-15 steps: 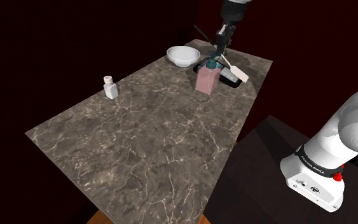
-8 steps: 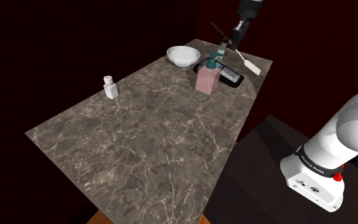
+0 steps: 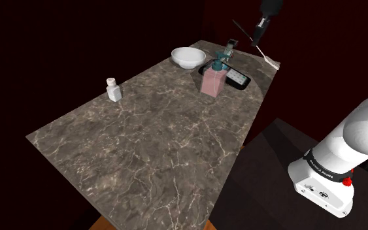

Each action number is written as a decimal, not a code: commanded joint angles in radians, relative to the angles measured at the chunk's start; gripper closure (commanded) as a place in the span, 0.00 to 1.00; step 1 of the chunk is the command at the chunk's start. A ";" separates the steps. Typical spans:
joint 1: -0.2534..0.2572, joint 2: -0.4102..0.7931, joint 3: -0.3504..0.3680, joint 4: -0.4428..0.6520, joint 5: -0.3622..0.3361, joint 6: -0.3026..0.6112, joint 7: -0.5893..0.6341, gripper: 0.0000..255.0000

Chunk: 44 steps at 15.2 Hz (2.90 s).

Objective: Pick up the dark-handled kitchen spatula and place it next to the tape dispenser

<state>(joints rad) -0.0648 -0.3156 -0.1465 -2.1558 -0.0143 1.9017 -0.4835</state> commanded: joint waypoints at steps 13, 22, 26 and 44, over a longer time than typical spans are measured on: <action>-0.099 0.168 -0.191 0.156 0.013 0.006 -0.300 1.00; -0.101 0.189 -0.196 0.056 0.020 0.126 -0.310 1.00; -0.101 0.205 -0.199 0.017 0.026 0.179 -0.316 1.00; -0.101 0.319 -0.207 -0.116 0.082 0.418 -0.364 1.00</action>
<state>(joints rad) -0.1655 -0.0056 -0.3536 -2.2659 0.0621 2.3051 -0.8437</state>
